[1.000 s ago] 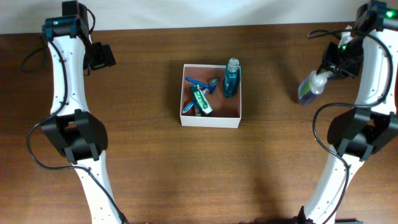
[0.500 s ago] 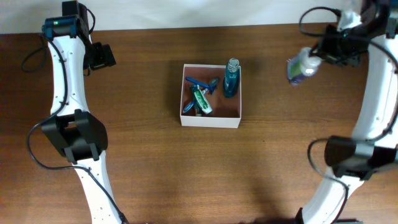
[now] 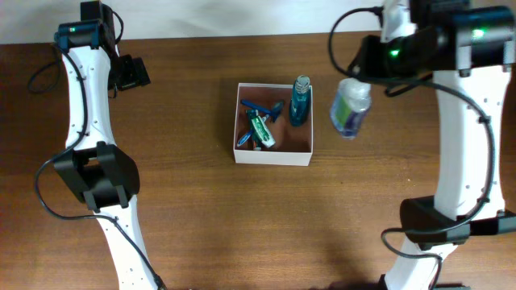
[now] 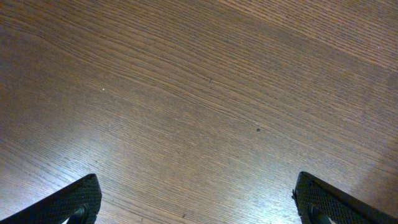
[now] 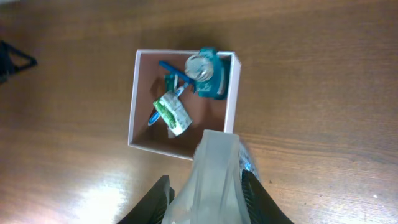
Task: Pack container
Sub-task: 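Lift the pump bottle and carry it over the box, then lower the pump bottle into the box beside the mouthwash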
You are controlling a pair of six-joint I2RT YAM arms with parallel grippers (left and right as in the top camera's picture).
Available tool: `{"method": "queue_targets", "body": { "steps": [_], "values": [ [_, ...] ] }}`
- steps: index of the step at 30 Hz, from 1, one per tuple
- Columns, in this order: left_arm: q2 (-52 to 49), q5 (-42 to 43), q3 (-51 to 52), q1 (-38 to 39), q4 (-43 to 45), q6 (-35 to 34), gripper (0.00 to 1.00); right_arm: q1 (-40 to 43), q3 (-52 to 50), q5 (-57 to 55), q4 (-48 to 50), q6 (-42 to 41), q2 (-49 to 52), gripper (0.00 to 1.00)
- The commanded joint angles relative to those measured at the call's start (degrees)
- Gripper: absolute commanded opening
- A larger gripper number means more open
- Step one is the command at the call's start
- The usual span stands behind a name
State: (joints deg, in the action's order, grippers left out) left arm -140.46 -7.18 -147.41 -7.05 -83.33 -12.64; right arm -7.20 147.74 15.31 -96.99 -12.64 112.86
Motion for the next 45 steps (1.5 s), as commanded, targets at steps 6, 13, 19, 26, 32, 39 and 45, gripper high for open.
{"method": "queue_targets", "body": {
  "steps": [6,13,19,26,32,39,45],
  "values": [
    [1.0,-0.6,0.3,-0.2,0.0,0.3,0.99,-8.9,-1.7,-5.9,-0.3,-4.3,-1.0,0.27],
    [1.0,-0.6,0.3,-0.2,0.0,0.3,0.99,-12.5,-7.1,-11.7,0.3,-7.3,-1.0,0.28],
    [1.0,-0.6,0.3,-0.2,0.0,0.3,0.99,-14.2,-14.0,-11.3,5.1,-7.8,-0.9,0.28],
    [1.0,-0.6,0.3,-0.2,0.0,0.3,0.99,-15.3,-20.9,-10.6,11.6,-8.9,-0.9,0.28],
    [1.0,-0.6,0.3,-0.2,0.0,0.3,0.99,-15.3,-25.1,-10.6,14.7,-8.8,-0.9,0.28],
    [1.0,-0.6,0.3,-0.2,0.0,0.3,0.99,-15.3,-27.6,-10.1,18.4,-8.8,-0.9,0.28],
    [1.0,-0.6,0.3,-0.2,0.0,0.3,0.99,-15.3,-27.6,-9.5,20.6,-8.7,-0.9,0.28]
  ]
}}
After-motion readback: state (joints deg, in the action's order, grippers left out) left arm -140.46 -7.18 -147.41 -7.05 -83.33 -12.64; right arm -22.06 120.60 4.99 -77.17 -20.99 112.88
